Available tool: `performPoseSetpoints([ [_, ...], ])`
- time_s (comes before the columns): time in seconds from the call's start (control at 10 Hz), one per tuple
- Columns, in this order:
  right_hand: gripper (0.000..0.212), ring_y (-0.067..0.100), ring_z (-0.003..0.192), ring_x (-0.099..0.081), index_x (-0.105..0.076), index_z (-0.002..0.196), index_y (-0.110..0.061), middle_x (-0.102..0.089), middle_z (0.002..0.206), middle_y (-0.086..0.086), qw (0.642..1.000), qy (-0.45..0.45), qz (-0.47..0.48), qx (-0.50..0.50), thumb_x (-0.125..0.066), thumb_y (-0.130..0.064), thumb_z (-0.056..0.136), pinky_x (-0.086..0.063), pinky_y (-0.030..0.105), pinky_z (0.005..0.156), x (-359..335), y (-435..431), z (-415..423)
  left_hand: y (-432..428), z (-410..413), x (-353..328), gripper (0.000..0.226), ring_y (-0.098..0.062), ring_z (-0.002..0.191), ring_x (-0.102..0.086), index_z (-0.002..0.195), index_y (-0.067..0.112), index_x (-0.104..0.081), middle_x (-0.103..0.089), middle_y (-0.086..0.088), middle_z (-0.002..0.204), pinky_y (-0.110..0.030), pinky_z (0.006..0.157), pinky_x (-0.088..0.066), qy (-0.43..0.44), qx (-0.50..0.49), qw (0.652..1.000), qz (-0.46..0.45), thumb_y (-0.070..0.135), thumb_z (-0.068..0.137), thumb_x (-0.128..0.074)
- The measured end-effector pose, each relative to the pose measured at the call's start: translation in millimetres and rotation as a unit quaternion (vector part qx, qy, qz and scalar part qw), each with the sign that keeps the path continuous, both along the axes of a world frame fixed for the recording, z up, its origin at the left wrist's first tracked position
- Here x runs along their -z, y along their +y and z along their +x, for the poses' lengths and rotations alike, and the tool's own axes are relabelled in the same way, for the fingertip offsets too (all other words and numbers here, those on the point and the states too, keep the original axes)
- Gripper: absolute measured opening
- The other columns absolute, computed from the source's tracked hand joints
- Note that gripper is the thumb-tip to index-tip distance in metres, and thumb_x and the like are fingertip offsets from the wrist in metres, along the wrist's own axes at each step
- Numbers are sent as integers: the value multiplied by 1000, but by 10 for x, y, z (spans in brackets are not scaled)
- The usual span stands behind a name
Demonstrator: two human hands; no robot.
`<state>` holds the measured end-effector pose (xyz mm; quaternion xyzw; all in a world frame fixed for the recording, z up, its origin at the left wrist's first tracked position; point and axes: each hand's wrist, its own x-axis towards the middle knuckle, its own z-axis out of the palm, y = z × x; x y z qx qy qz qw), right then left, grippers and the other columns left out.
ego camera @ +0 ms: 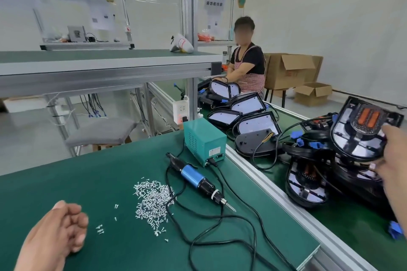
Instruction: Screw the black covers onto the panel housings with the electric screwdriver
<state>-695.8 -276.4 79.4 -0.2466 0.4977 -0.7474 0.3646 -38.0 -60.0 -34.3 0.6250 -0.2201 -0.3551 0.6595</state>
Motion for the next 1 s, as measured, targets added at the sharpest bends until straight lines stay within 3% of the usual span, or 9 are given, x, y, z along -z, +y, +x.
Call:
performPoseSetpoints([
  [0.2,45,23,102,-76,-67,136,-21,-74,129,6,999,5,46,27,-54,-41,99,-61,41,88,263,3,-65,-3,0,-1,35,-18,25,-39,91,11,-50,-59,-7,48,-19,41,-36,7,2,1000,-5,35,112,-36],
  [0.3,18,15,61,-66,-64,110,-32,-68,102,2,992,78,39,92,-54,-28,96,-56,33,57,277,7,-31,-3,4,-7,36,-18,25,-39,91,11,-50,-60,-7,49,-20,41,-36,8,5,1000,-5,37,111,-35],
  [0.4,55,23,90,-57,-49,152,-30,-54,137,10,968,203,83,124,-55,-23,97,-49,41,78,314,-24,-84,21,-26,-22,38,-18,26,-39,92,11,-50,-60,-6,50,-19,40,-35,3,10,1000,-11,39,112,-34],
  [0.5,59,43,121,-61,-47,154,-23,-52,151,22,949,278,115,98,-49,-24,95,-50,57,103,395,-121,-169,58,-75,-43,39,-17,29,-39,93,12,-51,-60,-5,53,-17,39,-32,-3,19,999,-26,41,112,-33],
  [0.6,42,56,129,-53,-58,139,-18,-54,143,34,942,296,131,90,-45,-23,99,-38,68,114,450,-143,-152,102,-134,-80,41,-18,33,-41,95,11,-54,-61,-7,59,-20,40,-31,-2,27,999,-43,42,113,-34],
  [0.7,18,37,92,-60,-63,91,-48,-66,109,20,930,340,88,106,-47,-40,97,-47,58,98,514,-74,-92,132,-160,-93,42,-19,37,-41,96,10,-55,-60,-11,65,-23,41,-31,-7,32,998,-53,43,113,-35],
  [0.8,34,31,79,-62,-65,100,-28,-65,92,13,919,371,85,106,-44,-55,95,-53,41,79,604,-75,-243,150,-169,-89,43,-19,40,-42,98,8,-56,-59,-13,70,-27,41,-29,-19,33,998,-56,43,113,-36],
  [0.9,49,32,81,-61,-60,105,-20,-61,94,20,911,402,35,86,-41,-65,103,-54,40,71,650,-71,-253,166,-182,-75,44,-20,42,-43,99,7,-57,-59,-13,71,-29,42,-27,-15,39,997,-69,43,113,-36],
  [1.0,21,16,80,-62,-62,104,-41,-65,91,-3,891,437,-58,108,-45,-54,106,-52,22,72,673,-34,185,162,-180,-52,44,-20,45,-44,100,7,-58,-60,-13,73,-27,43,-34,-28,30,997,-69,43,113,-36],
])
